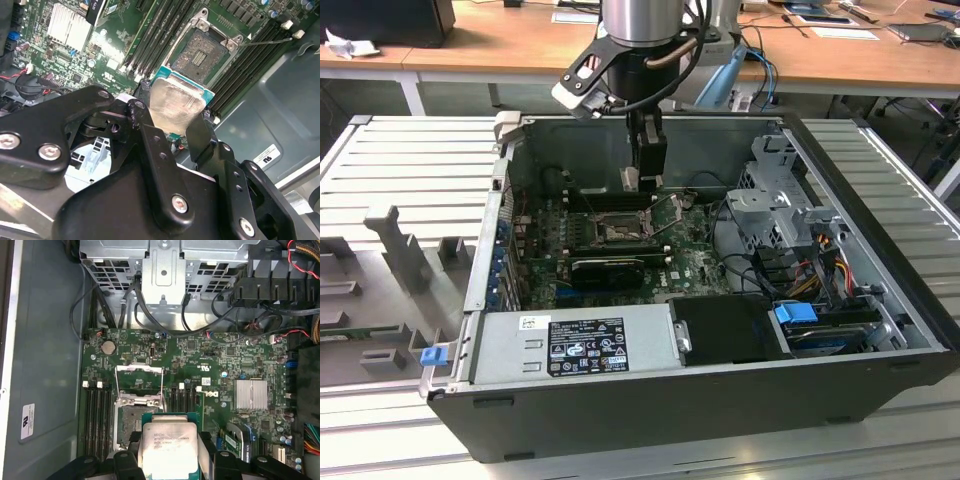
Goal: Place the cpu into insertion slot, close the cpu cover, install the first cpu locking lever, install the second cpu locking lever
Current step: 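Place the cpu into insertion slot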
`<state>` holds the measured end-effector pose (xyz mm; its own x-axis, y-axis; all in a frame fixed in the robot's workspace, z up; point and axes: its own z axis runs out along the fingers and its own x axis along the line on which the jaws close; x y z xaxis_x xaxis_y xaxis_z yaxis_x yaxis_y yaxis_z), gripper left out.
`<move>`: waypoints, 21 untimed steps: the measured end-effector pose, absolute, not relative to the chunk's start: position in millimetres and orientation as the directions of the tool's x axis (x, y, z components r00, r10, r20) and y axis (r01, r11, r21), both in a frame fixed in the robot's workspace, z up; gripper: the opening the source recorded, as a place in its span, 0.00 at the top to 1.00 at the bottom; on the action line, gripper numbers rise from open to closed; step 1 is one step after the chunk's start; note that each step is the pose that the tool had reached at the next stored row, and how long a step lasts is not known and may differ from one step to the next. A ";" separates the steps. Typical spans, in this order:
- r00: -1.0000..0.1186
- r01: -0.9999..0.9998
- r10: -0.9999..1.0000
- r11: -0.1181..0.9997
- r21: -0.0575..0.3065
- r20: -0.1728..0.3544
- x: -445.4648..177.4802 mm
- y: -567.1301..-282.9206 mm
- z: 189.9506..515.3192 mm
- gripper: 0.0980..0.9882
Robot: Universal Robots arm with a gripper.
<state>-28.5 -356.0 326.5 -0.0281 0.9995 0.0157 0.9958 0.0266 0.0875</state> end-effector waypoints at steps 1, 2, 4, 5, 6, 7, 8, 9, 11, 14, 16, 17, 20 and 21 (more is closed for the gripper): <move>-0.028 0.996 0.999 0.027 0.087 0.016 -28.5 -356.0 325.7 0.52; -0.028 0.996 0.999 0.026 0.087 0.016 -28.5 -356.0 325.3 0.52; -0.027 0.996 1.000 0.025 0.088 0.016 -28.5 -356.0 322.4 0.52; -0.018 0.996 1.000 0.017 0.087 0.016 -28.5 -356.0 321.6 0.52; -0.011 0.996 1.000 0.010 0.087 0.016 -28.5 -356.0 321.2 0.52; 0.001 0.996 1.000 -0.002 0.088 0.016 -28.5 -356.0 320.7 0.52; 0.018 0.996 1.000 -0.019 0.087 0.016 -28.5 -356.0 320.2 0.52; 0.030 0.996 0.999 -0.032 0.087 0.016 -28.5 -356.0 319.8 0.52; 0.080 0.993 0.997 -0.081 0.087 0.016 -28.5 -356.0 318.3 0.52; 0.120 0.989 0.993 -0.121 0.087 0.016 -28.5 -356.1 317.0 0.52; 0.124 0.988 0.992 -0.125 0.087 0.015 -28.5 -355.6 313.8 0.52; 0.124 0.988 0.992 -0.125 0.087 0.015 -28.6 -355.6 312.2 0.52; 0.100 0.991 0.995 -0.101 0.087 0.015 -28.7 -355.6 305.1 0.52; 0.073 0.993 0.997 -0.074 0.087 0.015 -28.7 -355.6 303.1 0.52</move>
